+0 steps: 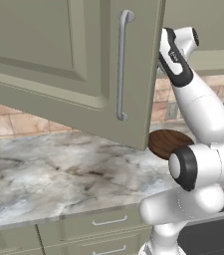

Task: Open the cabinet. Pick the bowls from the counter and place them in the cabinet. Then close the cabinet.

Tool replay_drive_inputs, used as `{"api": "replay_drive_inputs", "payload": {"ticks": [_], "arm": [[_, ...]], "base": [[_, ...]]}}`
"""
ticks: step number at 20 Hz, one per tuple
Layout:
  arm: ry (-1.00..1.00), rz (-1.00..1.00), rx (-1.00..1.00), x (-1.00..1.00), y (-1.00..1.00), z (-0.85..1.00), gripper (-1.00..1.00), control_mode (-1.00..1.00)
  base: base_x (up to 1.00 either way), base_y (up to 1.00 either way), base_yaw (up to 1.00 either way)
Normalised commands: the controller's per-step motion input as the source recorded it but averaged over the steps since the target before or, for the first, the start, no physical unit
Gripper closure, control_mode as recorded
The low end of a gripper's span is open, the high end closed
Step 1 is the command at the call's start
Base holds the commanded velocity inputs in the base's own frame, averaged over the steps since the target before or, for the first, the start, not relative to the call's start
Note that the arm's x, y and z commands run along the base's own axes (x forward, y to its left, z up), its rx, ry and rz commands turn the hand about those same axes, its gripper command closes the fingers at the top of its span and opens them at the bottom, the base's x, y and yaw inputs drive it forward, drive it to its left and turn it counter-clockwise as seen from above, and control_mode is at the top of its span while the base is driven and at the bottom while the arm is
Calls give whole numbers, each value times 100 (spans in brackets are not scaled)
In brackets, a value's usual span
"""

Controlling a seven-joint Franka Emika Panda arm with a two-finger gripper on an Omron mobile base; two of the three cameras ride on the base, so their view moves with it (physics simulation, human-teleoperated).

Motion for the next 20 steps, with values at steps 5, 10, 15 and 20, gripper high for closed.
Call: {"api": "replay_drive_inputs", "payload": {"ticks": [5,10,15,20], "arm": [[0,1,0,48,44,-12,100,-100],[0,0,-1,39,80,-20,100,-100],[-2,1,0,36,89,-25,-100,-100],[-15,2,0,25,20,1,-100,-100]], "base": [[0,0,0],[0,0,0],[0,0,0],[0,0,0]]}}
